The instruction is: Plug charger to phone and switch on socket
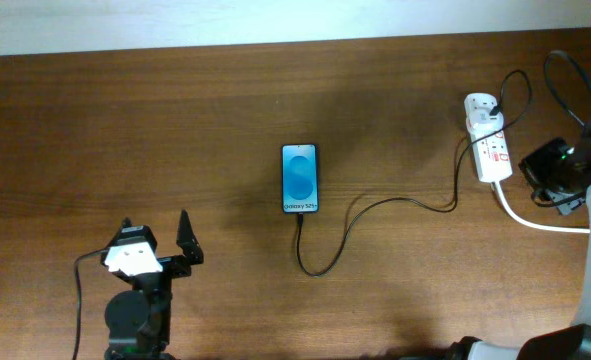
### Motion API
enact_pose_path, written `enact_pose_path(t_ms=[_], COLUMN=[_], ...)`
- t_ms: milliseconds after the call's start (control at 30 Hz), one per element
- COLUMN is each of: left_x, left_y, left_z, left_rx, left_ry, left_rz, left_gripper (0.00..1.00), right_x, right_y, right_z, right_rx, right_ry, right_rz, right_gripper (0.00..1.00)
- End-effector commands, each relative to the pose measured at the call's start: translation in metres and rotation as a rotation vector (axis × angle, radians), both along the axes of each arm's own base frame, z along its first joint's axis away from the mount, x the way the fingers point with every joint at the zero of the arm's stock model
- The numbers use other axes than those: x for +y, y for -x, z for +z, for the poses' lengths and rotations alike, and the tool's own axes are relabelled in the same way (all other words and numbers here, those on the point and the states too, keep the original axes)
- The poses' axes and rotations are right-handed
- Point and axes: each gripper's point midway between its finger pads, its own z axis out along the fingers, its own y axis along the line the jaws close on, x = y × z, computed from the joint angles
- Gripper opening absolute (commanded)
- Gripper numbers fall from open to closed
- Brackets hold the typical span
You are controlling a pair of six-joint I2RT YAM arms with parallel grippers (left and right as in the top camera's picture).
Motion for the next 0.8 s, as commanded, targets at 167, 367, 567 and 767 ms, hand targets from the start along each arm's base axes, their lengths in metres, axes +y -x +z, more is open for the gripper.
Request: enact_pose_path(t_ms=[167,367,567,767], left_x=[-0.001,0.0,0.0,0.0], left_y=[0.006,0.014,0.022,0.031], left_z=[-0.034,-0.06,-0.079,-0.097], left_rx=[0.129,0.24,0.325,0.409], left_ry=[0.0,-0.006,-0.011,-0.015], left_rz=[-0.007,-0.007,-0.007,-0.006], left_gripper=[0.99,0.99,0.99,0.99], right_x=[0.004,0.011,-0.009,-0.024], right_y=[-0.017,-0.041,-0.085,-0.119], right_z=[-0.004,-0.04,-0.055,-0.077], right_rx=[-0.019,0.045,0.074,0.029], right_ry=[-0.06,-0.198,-0.24,-0.262], right_rz=[0.028,0.051,-0.015,-0.045], right_gripper=[0.04,0.04,0.04,0.04])
